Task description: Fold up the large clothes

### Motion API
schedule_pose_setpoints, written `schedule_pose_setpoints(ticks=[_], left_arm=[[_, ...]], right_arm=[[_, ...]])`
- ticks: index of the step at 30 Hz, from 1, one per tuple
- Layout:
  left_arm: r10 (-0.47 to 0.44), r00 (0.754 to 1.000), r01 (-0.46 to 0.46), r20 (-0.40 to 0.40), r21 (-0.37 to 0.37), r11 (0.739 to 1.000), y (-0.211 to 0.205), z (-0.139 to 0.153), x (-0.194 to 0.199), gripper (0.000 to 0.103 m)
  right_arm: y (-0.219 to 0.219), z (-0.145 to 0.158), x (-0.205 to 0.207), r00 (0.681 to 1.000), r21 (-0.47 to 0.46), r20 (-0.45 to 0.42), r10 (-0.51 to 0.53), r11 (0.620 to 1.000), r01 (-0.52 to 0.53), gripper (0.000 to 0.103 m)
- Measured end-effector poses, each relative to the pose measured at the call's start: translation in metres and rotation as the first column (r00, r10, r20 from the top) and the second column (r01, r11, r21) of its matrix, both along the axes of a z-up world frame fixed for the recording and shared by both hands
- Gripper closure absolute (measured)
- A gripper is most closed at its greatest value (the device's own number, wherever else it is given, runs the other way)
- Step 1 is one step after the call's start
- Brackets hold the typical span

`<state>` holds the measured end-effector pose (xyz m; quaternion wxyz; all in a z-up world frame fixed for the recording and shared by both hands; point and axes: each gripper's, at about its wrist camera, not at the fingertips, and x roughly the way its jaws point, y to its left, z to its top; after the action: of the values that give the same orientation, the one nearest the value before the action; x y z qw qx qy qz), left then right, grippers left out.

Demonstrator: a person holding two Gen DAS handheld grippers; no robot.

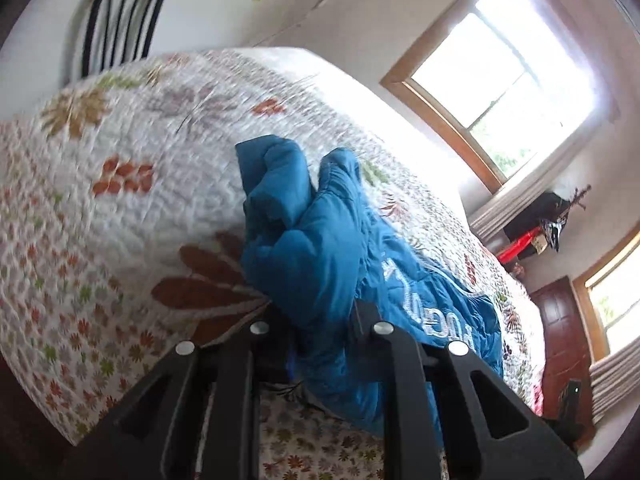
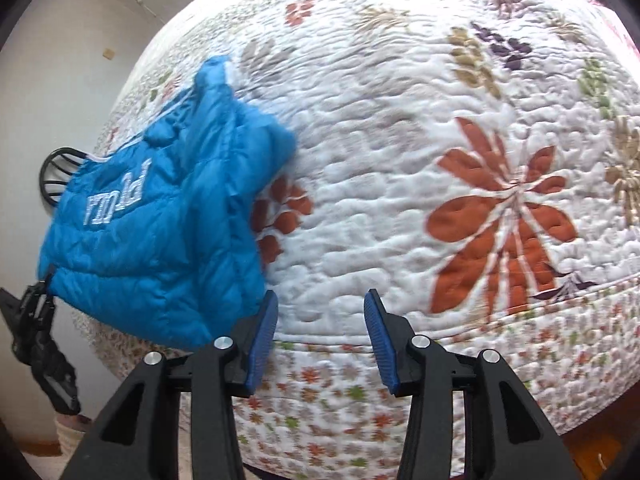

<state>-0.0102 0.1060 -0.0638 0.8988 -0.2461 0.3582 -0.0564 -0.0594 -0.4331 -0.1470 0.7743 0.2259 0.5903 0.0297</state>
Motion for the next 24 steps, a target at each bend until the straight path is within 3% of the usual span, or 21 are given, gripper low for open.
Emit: schedule_pose_setpoints(ticks=[3, 6, 8, 11, 14, 17, 20, 24], left_arm=[[-0.157, 0.981, 0.147, 0.113, 0.092, 0.985, -0.050, 0.048, -0.003, 0.088], [-0.340, 0.925, 0.308, 0.169, 0.189, 0.932, -0.109, 0.080, -0.010, 0.088], [-0.471, 0.867, 0.424, 0.162, 0.256, 0.869, -0.155, 0.091, -0.015, 0.088], [-0.618, 0.779, 0.574, 0.103, 0.279, 0.770, -0.205, 0.084, -0.017, 0.087], [-0.724, 0.689, 0.686, -0.007, 0.327, 0.650, -0.251, 0.056, -0.015, 0.086], [-0.782, 0.610, 0.778, -0.125, 0.283, 0.561, -0.278, 0.014, -0.008, 0.085], [-0.791, 0.586, 0.805, -0.177, 0.242, 0.542, -0.289, -0.013, -0.002, 0.082], [-0.766, 0.602, 0.798, -0.226, 0.119, 0.591, -0.283, -0.037, 0.015, 0.078]], right_arm=[[-0.016, -0.007, -0.002, 0.999, -0.047, -0.037, -0.025, 0.999, 0.023, 0.057], [-0.022, -0.012, -0.001, 0.999, -0.042, -0.043, -0.023, 0.999, 0.021, 0.057], [-0.024, -0.014, 0.001, 0.999, -0.039, -0.048, -0.024, 0.999, 0.022, 0.057], [-0.026, -0.016, 0.007, 0.999, -0.037, -0.049, -0.019, 0.999, 0.017, 0.057], [-0.025, -0.018, 0.011, 0.998, -0.055, -0.057, -0.015, 0.998, 0.012, 0.057], [-0.019, -0.021, 0.015, 0.998, -0.056, -0.067, -0.001, 0.998, -0.003, 0.057], [-0.013, -0.029, 0.021, 0.996, -0.050, -0.086, 0.013, 0.999, -0.017, 0.057], [-0.006, -0.039, 0.027, 0.994, -0.066, -0.104, 0.021, 0.997, -0.028, 0.057]])
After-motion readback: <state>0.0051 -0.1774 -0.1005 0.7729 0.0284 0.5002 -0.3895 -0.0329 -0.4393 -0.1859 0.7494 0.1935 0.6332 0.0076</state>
